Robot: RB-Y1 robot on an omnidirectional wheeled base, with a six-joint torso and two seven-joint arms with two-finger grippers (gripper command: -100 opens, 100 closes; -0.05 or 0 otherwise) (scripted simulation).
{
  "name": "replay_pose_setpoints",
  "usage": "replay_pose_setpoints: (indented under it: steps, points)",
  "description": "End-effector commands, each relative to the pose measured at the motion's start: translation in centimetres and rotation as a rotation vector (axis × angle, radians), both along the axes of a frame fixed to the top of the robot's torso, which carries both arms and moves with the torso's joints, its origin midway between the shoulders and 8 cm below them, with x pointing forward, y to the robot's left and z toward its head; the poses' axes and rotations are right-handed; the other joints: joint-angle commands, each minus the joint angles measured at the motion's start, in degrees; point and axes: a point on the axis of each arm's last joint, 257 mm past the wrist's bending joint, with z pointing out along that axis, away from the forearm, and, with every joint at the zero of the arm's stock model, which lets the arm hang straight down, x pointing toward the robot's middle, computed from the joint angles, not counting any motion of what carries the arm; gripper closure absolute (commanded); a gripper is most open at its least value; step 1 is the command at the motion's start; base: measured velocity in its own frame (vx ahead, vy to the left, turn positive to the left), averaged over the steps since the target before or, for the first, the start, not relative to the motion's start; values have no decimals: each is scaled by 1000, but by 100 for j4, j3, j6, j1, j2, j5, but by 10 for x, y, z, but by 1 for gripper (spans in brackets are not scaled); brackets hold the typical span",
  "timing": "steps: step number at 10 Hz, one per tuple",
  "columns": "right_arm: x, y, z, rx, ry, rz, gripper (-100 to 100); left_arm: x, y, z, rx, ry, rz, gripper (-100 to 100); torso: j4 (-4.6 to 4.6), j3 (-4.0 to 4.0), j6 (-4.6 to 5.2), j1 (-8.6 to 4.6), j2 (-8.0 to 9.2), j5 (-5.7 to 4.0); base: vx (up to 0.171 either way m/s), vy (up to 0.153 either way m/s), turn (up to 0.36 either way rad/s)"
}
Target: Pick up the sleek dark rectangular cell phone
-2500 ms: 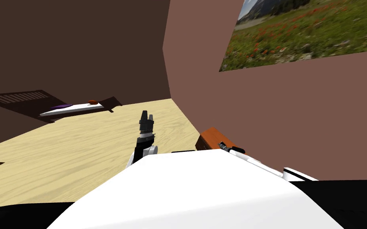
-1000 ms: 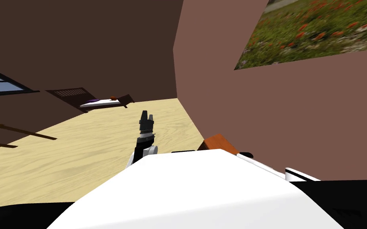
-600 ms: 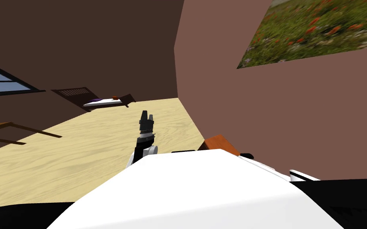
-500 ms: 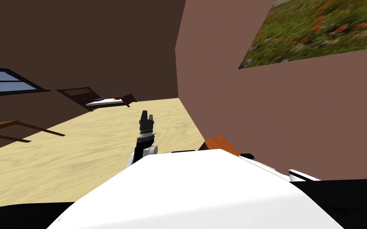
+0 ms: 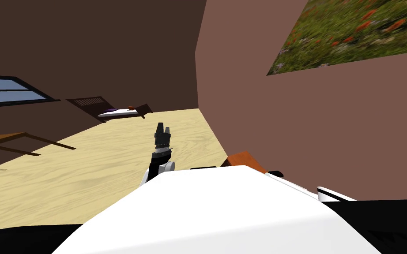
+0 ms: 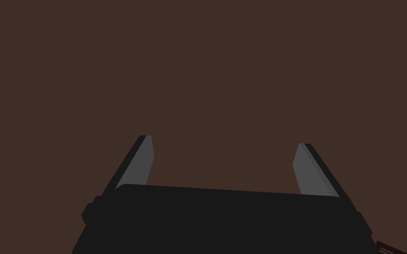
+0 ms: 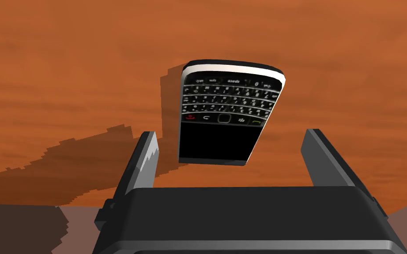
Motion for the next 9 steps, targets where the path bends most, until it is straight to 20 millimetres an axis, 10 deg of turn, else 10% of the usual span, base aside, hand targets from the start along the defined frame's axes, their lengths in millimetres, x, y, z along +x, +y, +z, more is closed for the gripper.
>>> replay_pose_setpoints:
  steps: [1, 6, 7, 9]
  points:
    - [0, 7, -7, -1, -2, -2, -100, 0, 0, 0, 0, 0, 0, 0, 0, 0, 0, 0, 0, 0, 0, -39, 23]
    - [-2, 22, -20, -1, -4, -6, -100, 0, 0, 0, 0, 0, 0, 0, 0, 1, 0, -20, 2, -5, -2, -54, 17]
    - [-2, 22, -20, -2, -5, -8, 100, 0, 0, 0, 0, 0, 0, 0, 1, 1, 0, -10, 2, -2, -1, -6, -8]
    - [-3, 22, -20, -2, -5, -11, 100, 0, 0, 0, 0, 0, 0, 0, 2, 2, -6, -1, 2, -2, 0, 0, 0]
